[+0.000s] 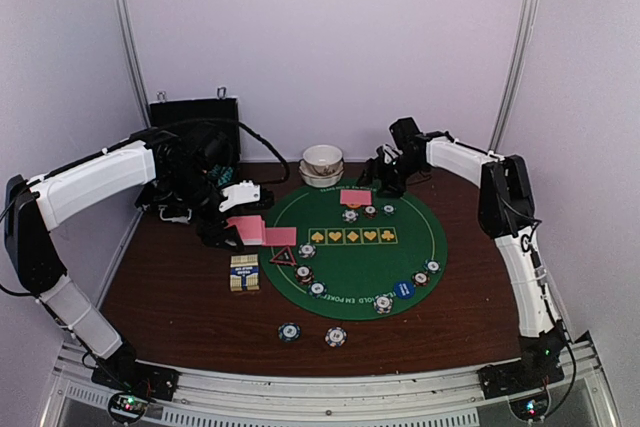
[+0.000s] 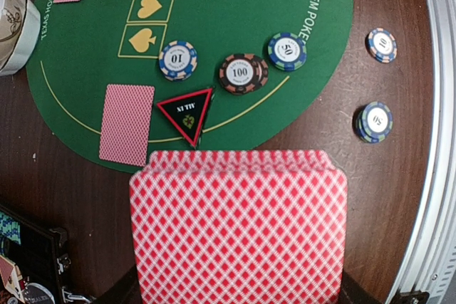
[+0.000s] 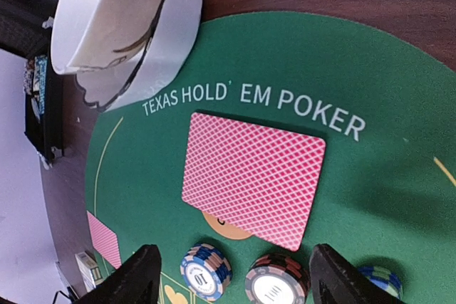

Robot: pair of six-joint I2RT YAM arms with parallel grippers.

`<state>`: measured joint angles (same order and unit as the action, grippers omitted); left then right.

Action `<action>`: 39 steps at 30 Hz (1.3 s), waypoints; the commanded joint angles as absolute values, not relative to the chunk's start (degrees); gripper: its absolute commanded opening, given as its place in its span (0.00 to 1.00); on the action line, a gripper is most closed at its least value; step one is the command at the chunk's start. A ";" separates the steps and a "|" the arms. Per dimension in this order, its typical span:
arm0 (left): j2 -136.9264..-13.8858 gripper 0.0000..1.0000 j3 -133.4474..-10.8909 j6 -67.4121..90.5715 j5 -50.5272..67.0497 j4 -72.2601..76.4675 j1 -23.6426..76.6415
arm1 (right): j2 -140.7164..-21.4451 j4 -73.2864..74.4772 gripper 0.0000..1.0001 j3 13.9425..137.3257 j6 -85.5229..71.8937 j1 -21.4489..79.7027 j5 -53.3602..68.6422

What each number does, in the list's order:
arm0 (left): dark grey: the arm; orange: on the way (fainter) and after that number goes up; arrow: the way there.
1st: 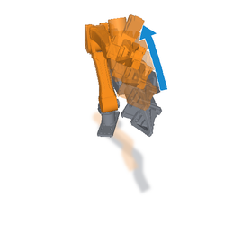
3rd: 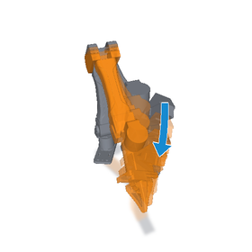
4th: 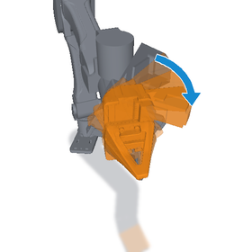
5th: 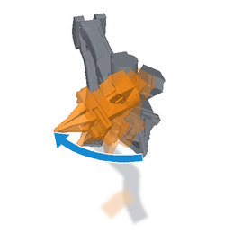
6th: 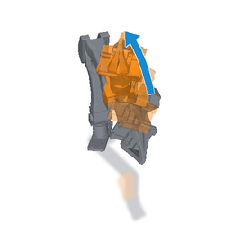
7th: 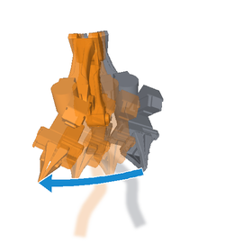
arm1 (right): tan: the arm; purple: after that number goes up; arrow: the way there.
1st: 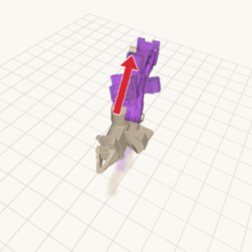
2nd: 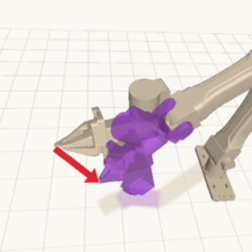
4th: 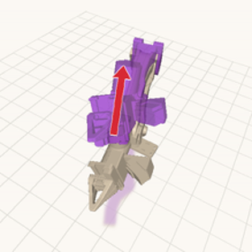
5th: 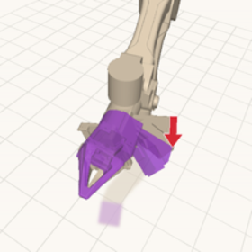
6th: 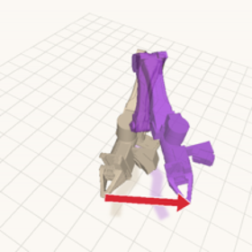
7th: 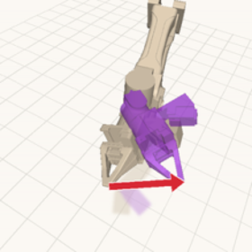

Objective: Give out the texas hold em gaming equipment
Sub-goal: Distribute the poker card in the big blind area, then pick up the poker card from the face-down deck piles.

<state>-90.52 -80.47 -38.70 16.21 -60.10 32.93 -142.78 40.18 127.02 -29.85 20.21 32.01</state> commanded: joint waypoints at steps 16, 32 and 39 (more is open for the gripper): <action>-90.17 0.09 -82.24 -38.50 16.08 -59.64 32.52 | -108.14 13.89 0.86 89.41 -43.30 31.64 40.94; -90.48 0.08 -83.84 -37.10 17.18 -59.12 32.52 | -109.16 -19.40 0.85 75.02 -64.53 46.15 47.65; -91.31 0.08 -85.57 -36.83 17.80 -59.76 32.52 | -114.26 -23.73 0.84 79.52 -67.98 48.50 48.89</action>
